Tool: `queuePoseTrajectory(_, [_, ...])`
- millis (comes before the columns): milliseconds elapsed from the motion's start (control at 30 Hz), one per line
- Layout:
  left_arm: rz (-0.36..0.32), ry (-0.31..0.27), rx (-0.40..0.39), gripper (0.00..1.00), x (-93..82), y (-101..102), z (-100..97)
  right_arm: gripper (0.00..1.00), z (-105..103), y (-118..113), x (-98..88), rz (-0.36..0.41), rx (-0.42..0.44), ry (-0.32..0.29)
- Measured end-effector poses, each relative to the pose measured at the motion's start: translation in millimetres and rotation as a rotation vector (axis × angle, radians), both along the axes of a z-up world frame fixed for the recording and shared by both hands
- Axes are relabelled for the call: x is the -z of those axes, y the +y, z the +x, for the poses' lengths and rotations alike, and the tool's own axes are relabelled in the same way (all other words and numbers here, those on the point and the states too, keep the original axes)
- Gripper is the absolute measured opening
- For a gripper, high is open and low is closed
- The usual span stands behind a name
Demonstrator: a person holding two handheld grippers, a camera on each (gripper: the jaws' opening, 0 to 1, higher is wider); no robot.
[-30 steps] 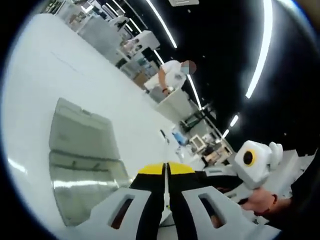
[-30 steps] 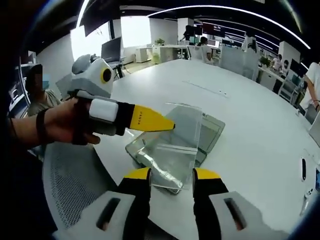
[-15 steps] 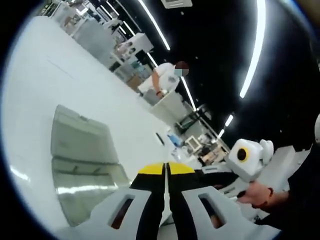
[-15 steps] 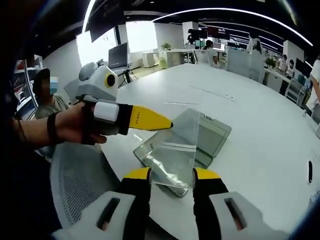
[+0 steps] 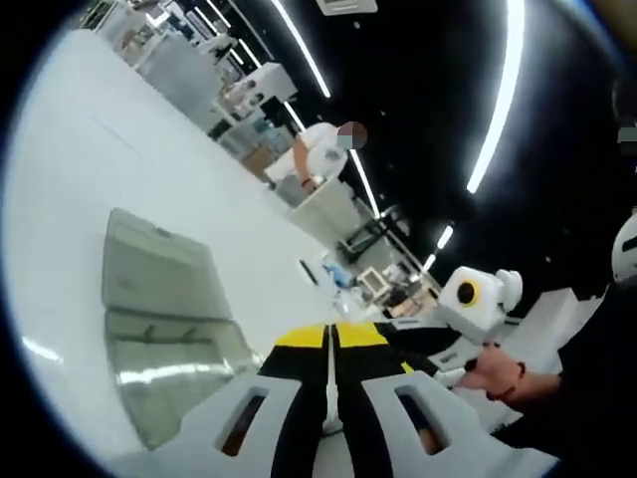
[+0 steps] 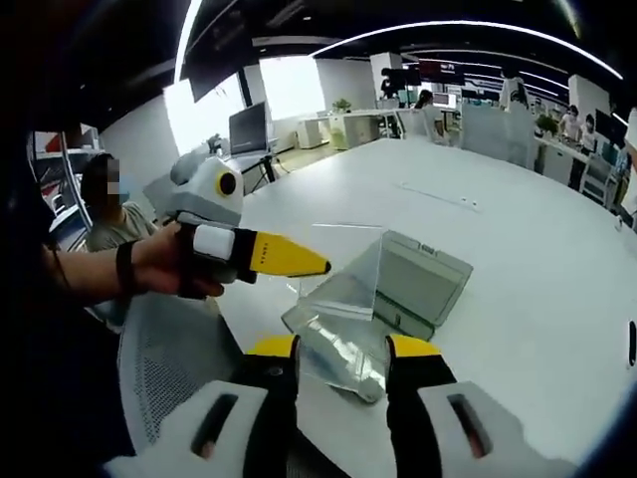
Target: Insert the divider into the dual guide fixture by aligning both edges with the guide slots and pushing it downward to the bottom, including one-sided entry, uneven engagement, binding, and posture correction.
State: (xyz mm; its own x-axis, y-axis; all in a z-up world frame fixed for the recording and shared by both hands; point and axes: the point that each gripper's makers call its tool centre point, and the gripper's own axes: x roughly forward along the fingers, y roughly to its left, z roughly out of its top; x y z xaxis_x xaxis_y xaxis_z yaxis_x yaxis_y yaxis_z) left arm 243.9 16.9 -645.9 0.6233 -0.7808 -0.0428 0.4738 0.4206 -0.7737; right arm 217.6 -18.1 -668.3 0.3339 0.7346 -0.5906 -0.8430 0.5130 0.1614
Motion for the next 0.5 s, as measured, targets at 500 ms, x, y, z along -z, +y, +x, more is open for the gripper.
queuePoseTrajectory(500, [-0.076, -0.040, 0.066, 0.00, -12.9, -3.6, -18.1, 0.32, -9.5, 12.1, -15.4, 0.135, -0.052, 0.058])
